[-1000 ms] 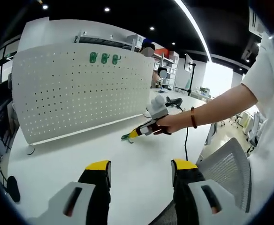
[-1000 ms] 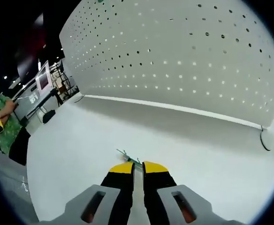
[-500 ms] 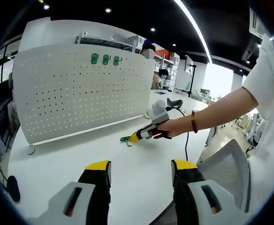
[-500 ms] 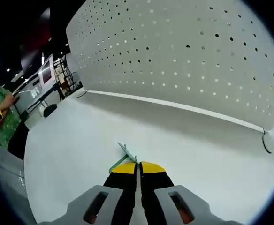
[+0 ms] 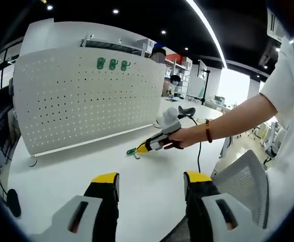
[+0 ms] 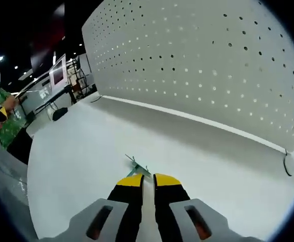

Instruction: Insert the hook assembly into the mounting plate slot until the hook locks in place.

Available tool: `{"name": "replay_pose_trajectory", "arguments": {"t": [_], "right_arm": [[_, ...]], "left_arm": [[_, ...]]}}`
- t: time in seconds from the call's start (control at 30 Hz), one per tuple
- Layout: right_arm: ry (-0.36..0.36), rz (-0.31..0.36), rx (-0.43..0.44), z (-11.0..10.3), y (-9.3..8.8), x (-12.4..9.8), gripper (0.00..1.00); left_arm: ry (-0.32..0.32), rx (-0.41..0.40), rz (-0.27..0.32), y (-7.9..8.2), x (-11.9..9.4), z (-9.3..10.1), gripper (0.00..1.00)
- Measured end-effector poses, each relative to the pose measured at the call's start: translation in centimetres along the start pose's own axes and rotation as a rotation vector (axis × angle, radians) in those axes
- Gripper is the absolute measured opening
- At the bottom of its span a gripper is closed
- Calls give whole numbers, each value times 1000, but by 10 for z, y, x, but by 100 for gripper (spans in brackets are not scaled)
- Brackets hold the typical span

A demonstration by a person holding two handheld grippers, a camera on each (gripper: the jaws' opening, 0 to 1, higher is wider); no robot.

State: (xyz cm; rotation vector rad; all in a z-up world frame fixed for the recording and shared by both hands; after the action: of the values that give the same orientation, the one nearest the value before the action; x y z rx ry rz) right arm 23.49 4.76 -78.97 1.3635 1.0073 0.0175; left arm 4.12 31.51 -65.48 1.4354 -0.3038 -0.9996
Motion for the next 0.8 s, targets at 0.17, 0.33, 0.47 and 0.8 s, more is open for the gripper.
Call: {"name": "replay_pose_trajectory", "arguments": {"t": [0.17,0.33,0.47,0.8], "right_arm": [[18,4,-16,1,5,5,7],[20,-11,-40,0,4,9,6],[23,-16,-41,-1,3,11,4],[21,-37,-74,-5,3,8,1]], "left_arm": [[8,-3,0,0,-1,-1,53],[15,-4,-2,0,-2,-3,53],[17,-8,-1,-1,-3,-3,53],[9,-6,-1,-1,-1,-1,54]]}}
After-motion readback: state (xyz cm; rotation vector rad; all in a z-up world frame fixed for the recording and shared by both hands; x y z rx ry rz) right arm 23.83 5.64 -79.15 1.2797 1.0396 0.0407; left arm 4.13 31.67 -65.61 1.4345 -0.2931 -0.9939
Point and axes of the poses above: the point that each gripper's makers call its tool centre point, and the gripper's own axes: x roughly forward along the fingers, z roughly to its right, y roughly out of its top, the point moved 9 cm from there along -x, roughly backward along the fingers, and after that the axes turned 2 degrees about -y, right-handed, at the moved point
